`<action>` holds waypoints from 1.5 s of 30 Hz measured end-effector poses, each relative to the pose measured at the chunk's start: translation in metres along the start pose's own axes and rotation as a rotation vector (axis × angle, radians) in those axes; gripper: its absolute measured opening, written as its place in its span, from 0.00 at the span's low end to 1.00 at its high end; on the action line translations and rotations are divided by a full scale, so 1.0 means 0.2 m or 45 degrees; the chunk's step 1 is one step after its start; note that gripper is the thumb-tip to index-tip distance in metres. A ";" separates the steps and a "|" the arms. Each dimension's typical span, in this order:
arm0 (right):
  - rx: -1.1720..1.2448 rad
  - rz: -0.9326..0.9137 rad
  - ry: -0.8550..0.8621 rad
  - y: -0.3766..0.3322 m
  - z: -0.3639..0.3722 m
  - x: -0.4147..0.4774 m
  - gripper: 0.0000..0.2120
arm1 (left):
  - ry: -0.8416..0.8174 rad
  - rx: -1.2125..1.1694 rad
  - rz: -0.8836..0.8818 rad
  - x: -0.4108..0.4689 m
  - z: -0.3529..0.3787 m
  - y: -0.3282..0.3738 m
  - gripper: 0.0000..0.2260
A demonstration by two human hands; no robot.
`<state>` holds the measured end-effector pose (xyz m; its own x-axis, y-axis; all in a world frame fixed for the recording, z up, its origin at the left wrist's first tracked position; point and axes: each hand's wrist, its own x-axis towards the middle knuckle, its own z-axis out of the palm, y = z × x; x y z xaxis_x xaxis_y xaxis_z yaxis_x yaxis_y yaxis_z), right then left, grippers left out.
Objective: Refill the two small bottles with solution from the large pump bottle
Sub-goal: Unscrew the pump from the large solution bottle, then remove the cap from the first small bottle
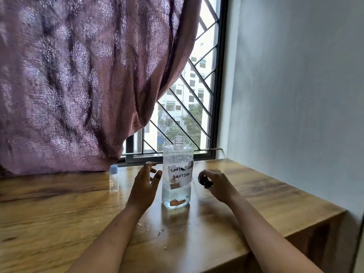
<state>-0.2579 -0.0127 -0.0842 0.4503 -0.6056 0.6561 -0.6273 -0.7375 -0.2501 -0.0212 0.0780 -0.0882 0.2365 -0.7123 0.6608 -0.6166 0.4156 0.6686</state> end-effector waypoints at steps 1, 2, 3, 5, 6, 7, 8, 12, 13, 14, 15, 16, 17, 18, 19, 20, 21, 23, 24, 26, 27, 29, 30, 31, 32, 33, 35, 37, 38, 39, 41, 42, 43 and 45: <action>-0.036 0.013 -0.043 0.01 0.00 -0.01 0.17 | -0.008 -0.002 0.016 0.00 0.00 0.00 0.15; -0.065 0.027 -0.082 0.02 0.01 -0.01 0.16 | -0.016 0.000 0.025 0.00 0.01 -0.01 0.14; -0.092 0.035 -0.129 0.01 0.01 -0.02 0.16 | -0.026 0.005 0.029 0.00 0.01 -0.02 0.13; -0.123 0.055 -0.260 0.00 0.01 -0.02 0.20 | -0.045 0.010 0.015 -0.01 0.02 -0.02 0.12; -0.124 0.069 -0.316 0.00 0.01 -0.03 0.23 | -0.048 0.012 0.011 0.00 0.02 -0.02 0.12; -0.116 0.091 -0.357 -0.01 0.00 -0.03 0.25 | -0.051 0.019 0.010 -0.01 0.02 -0.02 0.12; -0.094 0.096 -0.368 -0.02 -0.01 -0.04 0.27 | -0.053 0.034 0.012 -0.01 0.01 -0.01 0.12; -0.019 0.151 -0.267 -0.08 -0.05 -0.03 0.30 | -0.072 0.065 0.004 -0.02 0.00 0.00 0.12; 0.011 0.191 -0.256 -0.10 -0.06 -0.02 0.29 | -0.075 0.073 0.005 -0.02 0.00 0.00 0.13; 0.073 0.229 -0.245 -0.13 -0.08 -0.01 0.28 | -0.075 0.080 0.009 -0.02 0.00 0.00 0.13; 0.191 0.272 -0.218 -0.16 -0.09 0.01 0.28 | -0.072 0.086 0.011 -0.02 -0.01 -0.01 0.13; 0.399 0.330 -0.163 -0.21 -0.10 0.03 0.30 | -0.069 0.088 0.012 -0.01 -0.01 -0.01 0.13; 0.638 0.380 -0.099 -0.27 -0.11 0.04 0.32 | -0.066 0.088 0.014 -0.01 -0.01 -0.01 0.13; 0.846 0.401 -0.032 -0.32 -0.12 0.06 0.35 | -0.068 0.088 0.017 -0.01 -0.01 -0.02 0.13; 0.951 0.404 -0.004 -0.37 -0.12 0.08 0.39 | -0.076 0.087 0.020 -0.01 -0.01 -0.02 0.13; 0.971 0.399 -0.013 -0.42 -0.10 0.09 0.43 | -0.093 0.089 0.020 -0.01 -0.01 -0.02 0.13; 0.927 0.383 -0.009 -0.45 -0.06 0.11 0.46 | -0.113 0.094 0.018 -0.02 -0.01 -0.01 0.14; 0.872 0.385 0.073 -0.48 0.02 0.11 0.50 | -0.137 0.102 -0.002 -0.02 -0.01 -0.01 0.16; 0.883 0.411 0.119 -0.49 0.04 0.10 0.49 | -0.138 0.101 -0.013 -0.02 -0.01 -0.01 0.17; 0.886 0.443 0.152 -0.49 0.05 0.11 0.46 | -0.136 0.096 -0.013 -0.02 -0.02 -0.01 0.18; 0.855 0.442 0.149 -0.49 0.05 0.11 0.44 | -0.138 0.097 -0.012 -0.02 -0.02 -0.01 0.18; 0.800 0.445 0.136 -0.47 0.03 0.13 0.40 | -0.151 0.109 -0.005 -0.02 -0.02 -0.01 0.19; 0.769 0.457 0.135 -0.45 0.01 0.13 0.39 | -0.157 0.119 -0.001 -0.03 -0.02 -0.01 0.20; 0.745 0.473 0.132 -0.44 0.00 0.14 0.38 | -0.158 0.124 0.003 -0.03 -0.02 -0.01 0.20; 0.723 0.491 0.127 -0.42 -0.01 0.14 0.37 | -0.156 0.125 0.003 -0.03 -0.02 -0.01 0.20; 0.701 0.511 0.132 -0.39 -0.02 0.15 0.37 | -0.153 0.126 0.003 -0.03 -0.02 -0.02 0.21; 0.659 0.571 0.139 -0.32 -0.03 0.16 0.39 | -0.145 0.134 0.005 -0.02 -0.02 -0.02 0.21; 0.632 0.621 0.140 -0.26 -0.04 0.16 0.42 | -0.139 0.144 -0.003 -0.02 -0.03 -0.02 0.21; 0.628 0.639 0.131 -0.24 -0.06 0.16 0.44 | -0.138 0.149 -0.011 -0.02 -0.03 -0.02 0.21; 0.639 0.652 0.122 -0.21 -0.06 0.16 0.46 | -0.139 0.158 -0.022 -0.02 -0.03 -0.03 0.21; 0.714 0.667 0.111 -0.18 -0.07 0.16 0.49 | -0.137 0.189 -0.051 -0.02 -0.04 -0.05 0.20; 0.754 0.669 0.106 -0.15 -0.06 0.16 0.51 | -0.127 0.204 -0.070 -0.02 -0.05 -0.06 0.20; 0.791 0.656 0.114 -0.14 -0.05 0.16 0.53 | -0.113 0.220 -0.093 -0.01 -0.06 -0.07 0.20; 0.776 0.624 0.255 -0.17 -0.02 0.17 0.54 | -0.079 0.258 -0.150 0.00 -0.08 -0.09 0.19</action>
<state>-0.2246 -0.0065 -0.0504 0.0550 -0.8799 0.4720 -0.2408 -0.4705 -0.8489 0.0017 0.0793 -0.0950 0.2727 -0.7851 0.5561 -0.7270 0.2105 0.6536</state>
